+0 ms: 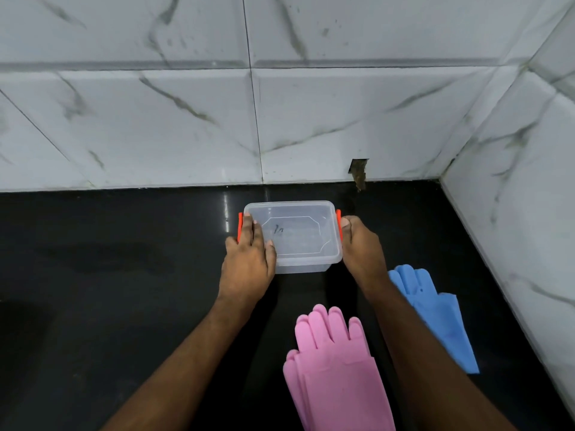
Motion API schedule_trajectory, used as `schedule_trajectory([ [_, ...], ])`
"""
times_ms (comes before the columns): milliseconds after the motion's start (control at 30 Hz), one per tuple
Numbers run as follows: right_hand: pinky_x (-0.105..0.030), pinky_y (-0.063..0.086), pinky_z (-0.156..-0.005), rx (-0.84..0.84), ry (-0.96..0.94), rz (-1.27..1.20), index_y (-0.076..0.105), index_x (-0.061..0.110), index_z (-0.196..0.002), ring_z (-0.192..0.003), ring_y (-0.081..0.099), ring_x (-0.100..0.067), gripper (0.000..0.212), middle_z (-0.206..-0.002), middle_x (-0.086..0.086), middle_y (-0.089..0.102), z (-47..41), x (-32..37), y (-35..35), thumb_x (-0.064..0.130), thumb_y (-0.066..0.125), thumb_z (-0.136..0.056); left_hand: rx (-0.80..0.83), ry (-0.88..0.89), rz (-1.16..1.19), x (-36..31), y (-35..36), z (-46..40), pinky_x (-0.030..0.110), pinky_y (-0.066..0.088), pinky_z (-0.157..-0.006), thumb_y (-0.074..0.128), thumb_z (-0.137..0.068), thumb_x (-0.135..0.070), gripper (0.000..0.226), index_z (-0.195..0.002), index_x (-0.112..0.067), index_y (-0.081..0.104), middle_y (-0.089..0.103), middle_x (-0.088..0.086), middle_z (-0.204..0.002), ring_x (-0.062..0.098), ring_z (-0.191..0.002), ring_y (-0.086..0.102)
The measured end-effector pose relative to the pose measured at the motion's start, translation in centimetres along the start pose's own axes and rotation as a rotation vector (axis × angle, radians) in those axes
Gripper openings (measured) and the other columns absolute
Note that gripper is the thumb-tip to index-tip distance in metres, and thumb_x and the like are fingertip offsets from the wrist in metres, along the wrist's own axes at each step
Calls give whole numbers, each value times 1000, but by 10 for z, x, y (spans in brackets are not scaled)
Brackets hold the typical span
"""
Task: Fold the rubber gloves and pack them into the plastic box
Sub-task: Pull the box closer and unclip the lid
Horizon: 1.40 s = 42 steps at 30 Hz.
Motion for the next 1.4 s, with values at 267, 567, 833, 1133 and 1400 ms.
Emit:
schedule_trajectory([
  [267, -36, 55, -78, -1, 40, 72, 54, 13, -122, -89, 64, -19, 37, -100, -5, 66, -4, 4, 10, 39, 31, -109, 8, -23, -18, -1, -3, 4, 40, 57, -87, 27, -108, -35, 61, -161, -6, 30, 16, 8, -174, 35, -102, 54],
  [567, -42, 54, -95, -74, 179, -79, 64, 13, -118, -107, 62, -24, 26, -119, -11, 64, -5, -30, 4, 26, 45, -107, -23, -35, 13, 0, -2, 3, 35, 59, -77, 26, -107, -36, 62, -163, -9, 25, 11, 4, -175, 27, -99, 48],
  [833, -48, 23, -120, 22, -353, 385, 38, 28, -154, -153, 22, -21, 58, -166, -1, 27, 9, 67, 35, 55, 32, -104, -67, 34, 131, 5, 1, -3, 40, 56, -85, 32, -108, -34, 56, -158, -10, 37, 25, 5, -171, 29, -102, 55],
  [1133, -43, 15, -126, 32, -409, 538, 32, 29, -158, -156, 16, -16, 54, -168, 3, 24, 5, 60, 43, 34, 35, -104, -66, 24, 615, 37, -15, -24, 30, 30, -121, 48, -107, -15, 44, -150, -14, 51, 32, 11, -169, 23, -153, 36],
  [1400, -46, 16, -126, 51, -404, 529, 30, 28, -159, -156, 14, -17, 54, -169, 4, 20, 5, 60, 42, 35, 35, -105, 47, -51, 634, 40, 2, -31, 45, 60, -91, 51, -100, -2, 59, -157, -16, 40, 45, 10, -152, 36, -129, 55],
])
Point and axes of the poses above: each hand's wrist, its own z-axis away from the middle knuckle, its own y-axis out of the palm, x = y × z, the point moved 9 cm from there along -z, towards the middle knuckle
